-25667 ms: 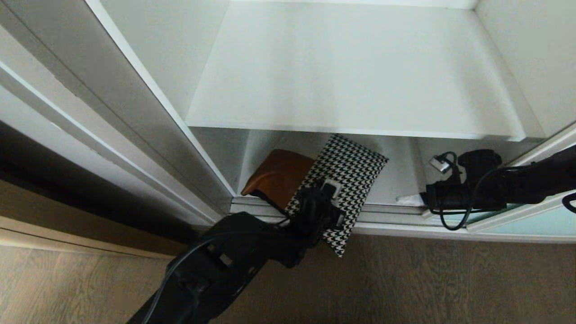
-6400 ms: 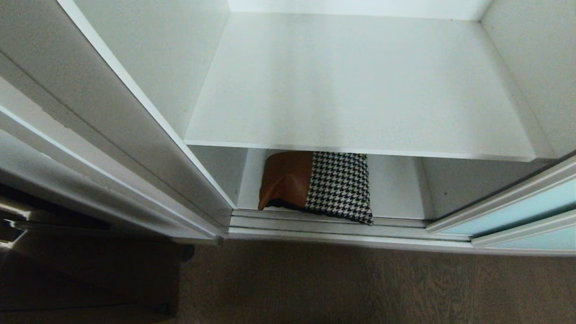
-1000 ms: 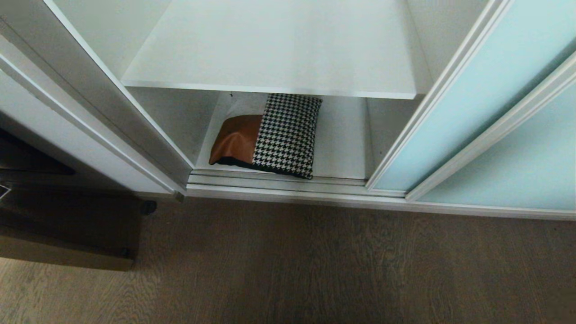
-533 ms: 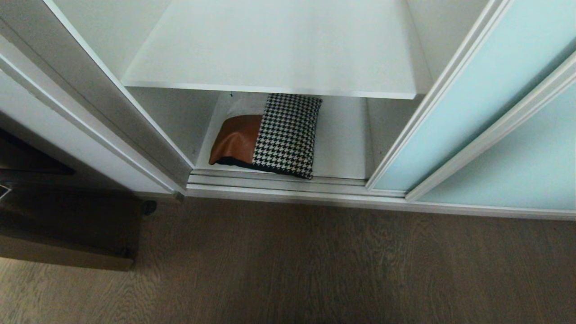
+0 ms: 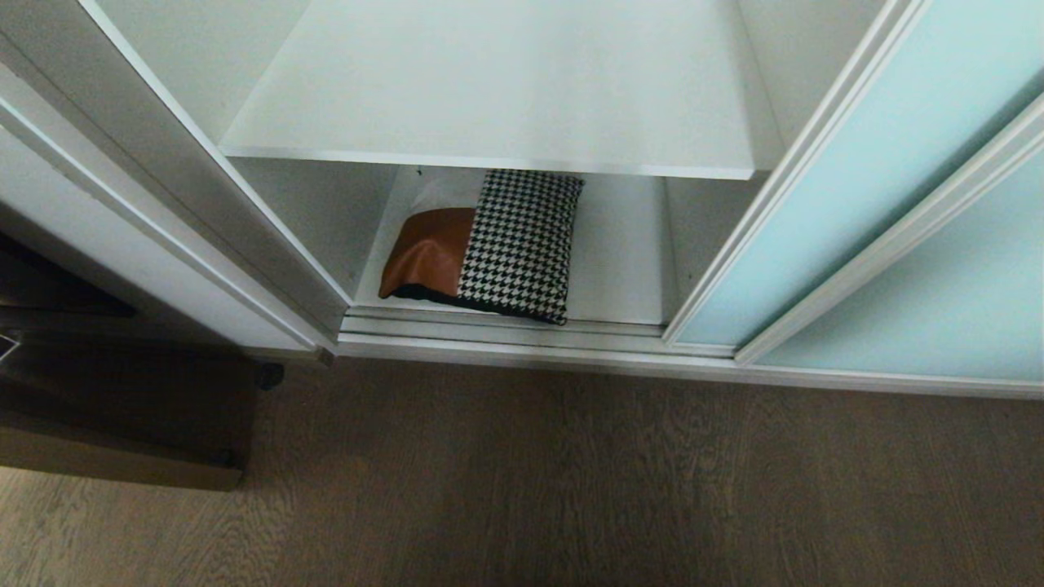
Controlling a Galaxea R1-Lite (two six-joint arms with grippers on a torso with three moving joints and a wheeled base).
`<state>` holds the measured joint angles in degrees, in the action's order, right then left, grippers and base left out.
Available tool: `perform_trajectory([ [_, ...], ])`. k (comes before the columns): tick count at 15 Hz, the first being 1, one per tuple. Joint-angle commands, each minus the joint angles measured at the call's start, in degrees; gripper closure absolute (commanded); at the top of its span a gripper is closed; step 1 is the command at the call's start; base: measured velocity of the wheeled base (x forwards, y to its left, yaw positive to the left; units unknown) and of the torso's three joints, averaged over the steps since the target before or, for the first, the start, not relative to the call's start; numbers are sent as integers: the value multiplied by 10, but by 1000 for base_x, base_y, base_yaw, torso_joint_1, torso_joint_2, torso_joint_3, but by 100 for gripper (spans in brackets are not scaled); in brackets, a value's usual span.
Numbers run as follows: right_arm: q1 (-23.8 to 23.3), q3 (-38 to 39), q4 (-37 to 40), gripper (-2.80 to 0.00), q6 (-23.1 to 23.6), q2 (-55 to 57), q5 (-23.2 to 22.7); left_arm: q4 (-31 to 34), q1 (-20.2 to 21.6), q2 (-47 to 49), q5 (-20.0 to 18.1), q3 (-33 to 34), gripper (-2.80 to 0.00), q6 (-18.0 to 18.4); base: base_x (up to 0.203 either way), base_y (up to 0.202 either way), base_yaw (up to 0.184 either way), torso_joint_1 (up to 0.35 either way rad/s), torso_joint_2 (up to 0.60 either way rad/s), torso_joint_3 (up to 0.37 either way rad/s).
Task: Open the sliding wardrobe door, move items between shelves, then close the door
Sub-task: Close the door
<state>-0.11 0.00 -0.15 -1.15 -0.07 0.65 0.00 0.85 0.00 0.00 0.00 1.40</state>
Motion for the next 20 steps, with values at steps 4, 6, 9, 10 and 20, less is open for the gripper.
perform_trajectory([
  [4, 1, -101, 40, 0, -3, 3, 7, 0, 0, 1, 0, 1, 0, 0, 0, 0, 0, 0, 0, 0],
  [6, 2, -170, 126, 0, -14, 5, 8, 0, 0, 1, 0, 1, 0, 0, 0, 0, 0, 0, 0, 0],
  [9, 2, -218, 177, 0, -7, 34, 4, 0, 0, 1, 0, 1, 0, 0, 0, 0, 0, 0, 0, 0],
  [10, 2, -236, 185, 0, -6, 63, 4, 0, 0, 1, 0, 1, 0, 0, 0, 0, 0, 0, 0, 0],
  [20, 60, -493, 162, 0, -82, 414, -5, 0, 0, 1, 0, 1, 0, 0, 0, 0, 0, 0, 0, 0],
])
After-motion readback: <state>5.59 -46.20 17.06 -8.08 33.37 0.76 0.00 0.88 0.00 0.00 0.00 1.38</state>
